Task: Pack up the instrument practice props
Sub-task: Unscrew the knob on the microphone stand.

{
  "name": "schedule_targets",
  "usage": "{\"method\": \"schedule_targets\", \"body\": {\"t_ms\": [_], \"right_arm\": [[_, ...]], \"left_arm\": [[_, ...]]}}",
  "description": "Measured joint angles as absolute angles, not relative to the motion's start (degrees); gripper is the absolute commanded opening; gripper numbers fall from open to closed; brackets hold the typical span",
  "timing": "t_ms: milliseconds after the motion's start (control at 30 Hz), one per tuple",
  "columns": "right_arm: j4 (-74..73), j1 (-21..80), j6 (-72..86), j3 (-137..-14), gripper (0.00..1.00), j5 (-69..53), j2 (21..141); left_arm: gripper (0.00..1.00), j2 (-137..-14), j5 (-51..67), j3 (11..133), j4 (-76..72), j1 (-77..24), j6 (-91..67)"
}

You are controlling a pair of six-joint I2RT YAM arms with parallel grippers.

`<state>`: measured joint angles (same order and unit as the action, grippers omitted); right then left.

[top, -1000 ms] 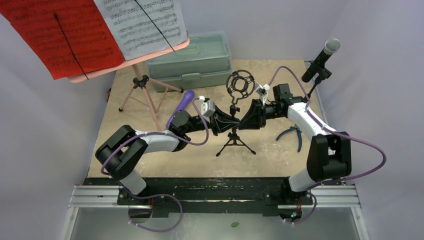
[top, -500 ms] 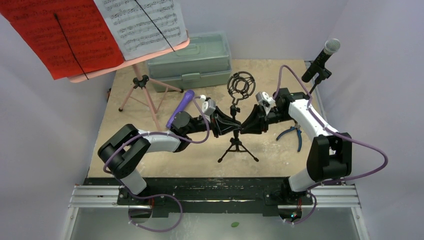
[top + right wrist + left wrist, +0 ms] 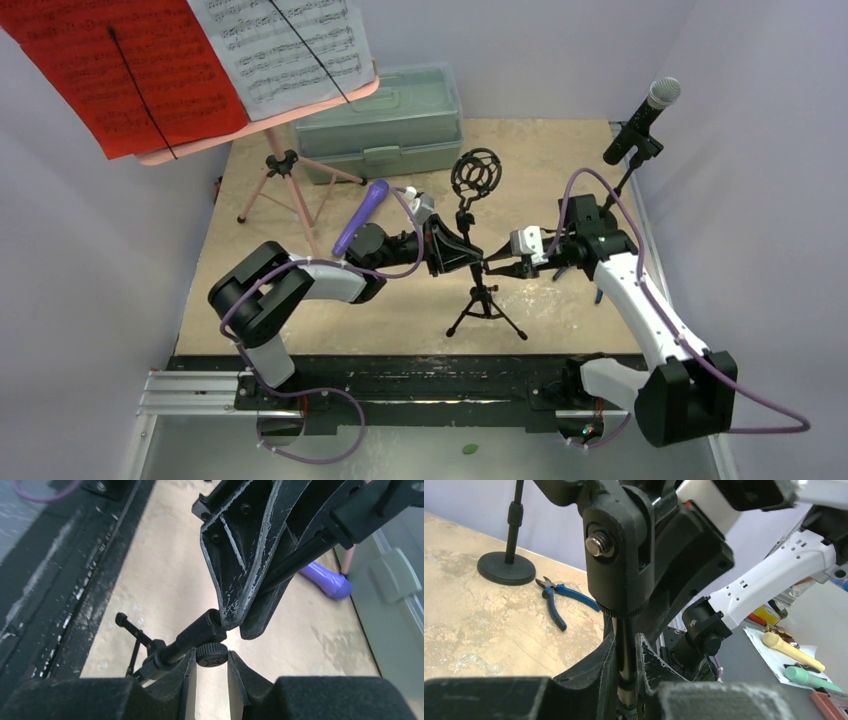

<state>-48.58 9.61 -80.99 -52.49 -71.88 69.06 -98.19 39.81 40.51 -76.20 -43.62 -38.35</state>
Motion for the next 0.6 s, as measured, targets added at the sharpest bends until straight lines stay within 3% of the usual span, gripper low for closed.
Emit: {"method": "schedule_targets", "body": {"t_ms": [233,300,367,433,500,600], "right_arm": [[-33.9,11.6,-63.5,-49.6,0.03,-64.2,64.1],[-32.8,11.6,-61.6,-49.4,0.18,-63.9,64.2],[-32.6,11.6,-60.2,-49.3,0.44,-63.7,64.3],[-32.5,11.6,-59.0,-49.4,0.63,-63.6,64.9],[-33.0,11.6,-57.8,-49.5,0.76,-64.0,65.7],[-33.8,11.6,-55.3,-50.3,0.84,-65.0,67.7]], "left_arm": [[0.0,-99.2,38.8,41.5,-76.5,-42.3,-39.1],[0.0,-99.2,38.6,41.6,-75.9,-42.1,-38.1],[0.0,-99.0,38.6,41.9,-74.7,-42.1,-36.8],[0.0,-98.6,38.6,42.2,-72.7,-42.1,-34.9],[0.0,-97.6,38.7,42.5,-69.3,-42.1,-32.0],[0.0,-96.3,39.0,43.0,-64.5,-42.0,-27.5]]}}
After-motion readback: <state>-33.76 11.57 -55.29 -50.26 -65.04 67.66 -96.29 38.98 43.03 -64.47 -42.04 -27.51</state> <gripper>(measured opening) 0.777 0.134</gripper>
